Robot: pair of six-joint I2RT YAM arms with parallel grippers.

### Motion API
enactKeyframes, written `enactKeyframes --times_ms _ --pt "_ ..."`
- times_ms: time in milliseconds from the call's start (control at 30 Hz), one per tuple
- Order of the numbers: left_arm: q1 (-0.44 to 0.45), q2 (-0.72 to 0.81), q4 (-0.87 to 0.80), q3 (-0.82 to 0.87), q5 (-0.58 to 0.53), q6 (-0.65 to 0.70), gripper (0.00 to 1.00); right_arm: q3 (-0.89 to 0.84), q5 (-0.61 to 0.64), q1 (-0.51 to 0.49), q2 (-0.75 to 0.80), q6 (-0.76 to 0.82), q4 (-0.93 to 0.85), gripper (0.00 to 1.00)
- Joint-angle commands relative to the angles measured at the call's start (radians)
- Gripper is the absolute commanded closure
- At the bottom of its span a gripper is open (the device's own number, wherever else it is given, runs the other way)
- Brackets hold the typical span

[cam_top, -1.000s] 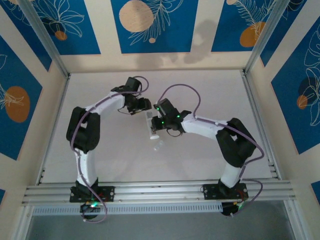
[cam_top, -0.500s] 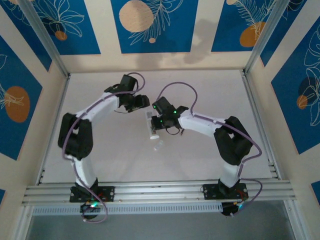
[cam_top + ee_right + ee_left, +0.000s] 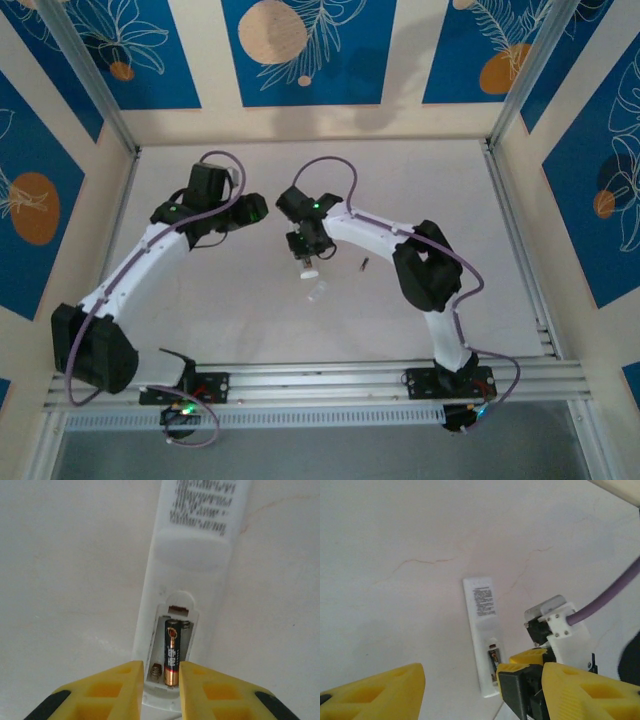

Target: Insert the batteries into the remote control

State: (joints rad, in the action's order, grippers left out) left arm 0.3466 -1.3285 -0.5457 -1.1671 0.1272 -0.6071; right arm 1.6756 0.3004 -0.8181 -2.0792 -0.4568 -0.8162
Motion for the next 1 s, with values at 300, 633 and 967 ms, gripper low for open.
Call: enactKeyframes --times_ms 300,633,967 --pt "-0.032 0.036 -0.003 0.045 -0.029 0.026 0.36 0.133 0.099 -0.030 -0.112 0.049 -0.121 0.80" --pt "-0.047 0.038 0.002 0.053 -0.026 0.026 0.35 0.167 0.083 -0.035 -0.160 0.056 -0.135 0.82" --pt "-0.058 0.040 0.003 0.061 -0.019 0.021 0.35 0.187 0.069 -0.046 -0.197 0.057 -0.195 0.81"
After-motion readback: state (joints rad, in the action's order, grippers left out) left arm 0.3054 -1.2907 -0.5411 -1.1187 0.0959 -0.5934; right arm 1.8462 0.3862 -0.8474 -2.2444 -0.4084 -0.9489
